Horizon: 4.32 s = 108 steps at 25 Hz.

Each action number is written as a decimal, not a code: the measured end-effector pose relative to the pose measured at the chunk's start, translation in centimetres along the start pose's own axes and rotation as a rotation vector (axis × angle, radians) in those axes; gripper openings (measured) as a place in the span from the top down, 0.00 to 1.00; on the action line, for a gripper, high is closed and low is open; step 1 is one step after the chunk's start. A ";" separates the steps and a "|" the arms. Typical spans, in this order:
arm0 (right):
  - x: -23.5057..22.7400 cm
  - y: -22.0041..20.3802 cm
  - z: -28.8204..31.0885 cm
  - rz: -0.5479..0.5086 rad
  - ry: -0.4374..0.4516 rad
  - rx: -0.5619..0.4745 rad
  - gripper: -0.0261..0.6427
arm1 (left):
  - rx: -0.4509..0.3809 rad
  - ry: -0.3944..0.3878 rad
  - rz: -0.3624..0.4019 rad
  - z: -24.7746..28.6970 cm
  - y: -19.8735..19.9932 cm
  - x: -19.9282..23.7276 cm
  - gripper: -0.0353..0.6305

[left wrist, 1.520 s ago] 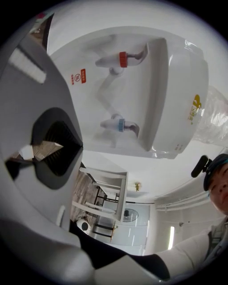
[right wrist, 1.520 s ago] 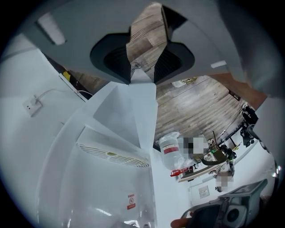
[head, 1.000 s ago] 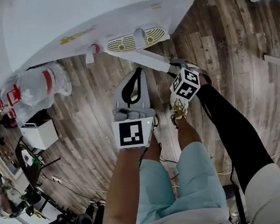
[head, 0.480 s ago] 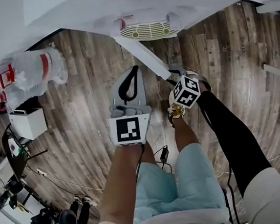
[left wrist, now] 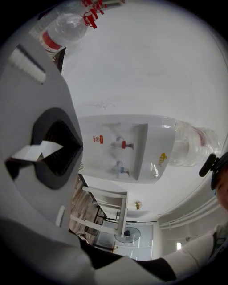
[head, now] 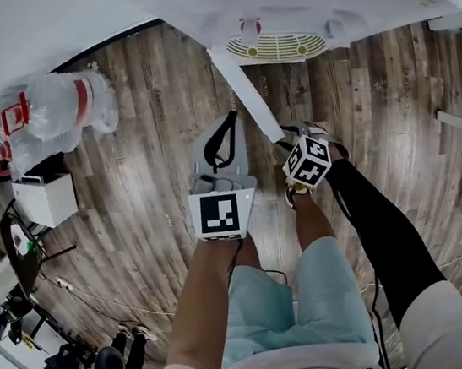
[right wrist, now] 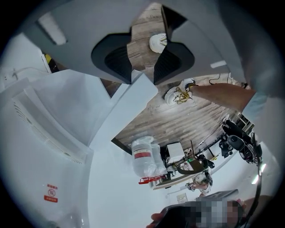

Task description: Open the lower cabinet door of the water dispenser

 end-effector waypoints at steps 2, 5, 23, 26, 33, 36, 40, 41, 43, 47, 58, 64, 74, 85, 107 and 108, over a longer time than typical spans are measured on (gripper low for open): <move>0.6 0.5 0.5 -0.006 0.009 0.005 0.73 | 0.003 0.002 -0.006 -0.4 -0.1 0.7 0.86; 1.5 1.5 1.2 -0.010 0.018 0.008 0.73 | 0.001 0.007 -0.015 -1.0 -0.2 1.9 0.86; 5.6 7.3 5.4 -0.023 0.085 -0.001 0.73 | -0.004 0.086 -0.012 -4.2 -1.6 8.4 0.86; 6.1 8.3 6.0 -0.024 0.092 -0.007 0.73 | -0.004 0.103 -0.016 -4.8 -1.8 9.4 0.86; 7.0 10.7 7.5 -0.050 0.100 -0.014 0.73 | -0.015 0.141 -0.023 -6.1 -2.2 11.9 0.86; 7.3 11.6 8.1 -0.068 0.107 -0.012 0.73 | 0.000 0.162 -0.039 -6.8 -2.3 13.0 0.86; 7.5 13.0 9.1 -0.088 0.108 -0.012 0.73 | -0.014 0.181 -0.032 -7.6 -2.6 14.5 0.86; 7.6 13.3 9.3 -0.091 0.106 -0.013 0.73 | -0.012 0.185 -0.034 -7.9 -2.7 14.8 0.86; 7.8 13.9 9.7 -0.098 0.102 -0.014 0.73 | -0.005 0.194 -0.040 -8.5 -2.9 15.3 0.86; 7.9 15.3 10.6 -0.110 0.093 -0.013 0.73 | 0.009 0.209 -0.054 -9.6 -2.8 16.6 0.86; 7.9 19.4 13.0 -0.135 0.066 -0.021 0.73 | -0.014 0.224 -0.062 -11.5 -3.3 20.3 0.86; 7.7 21.4 14.1 -0.158 0.053 -0.025 0.73 | 0.002 0.241 -0.083 -12.5 -3.2 22.3 0.86; 6.5 24.3 15.4 -0.183 0.040 -0.031 0.73 | 0.006 0.248 -0.085 -12.8 -3.1 24.5 0.86; 5.3 27.1 17.7 -0.203 0.032 -0.025 0.73 | 0.010 0.252 -0.074 -13.1 -3.3 27.4 0.86; 4.8 26.5 11.7 -0.030 -0.131 -0.136 0.73 | -0.025 0.162 -0.013 -12.5 -1.1 26.0 0.86; 4.7 26.6 10.7 -0.007 -0.153 -0.157 0.73 | -0.030 0.149 -0.001 -12.6 -0.8 25.6 0.86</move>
Point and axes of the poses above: the fingertips, and each gripper's own axes: z forward along the fingers, x to its left, y out of its top, the point moved 6 cm from there along -z, backward along the fingers, and after that the axes turned 9 degrees about -x, right-handed, at the moved point
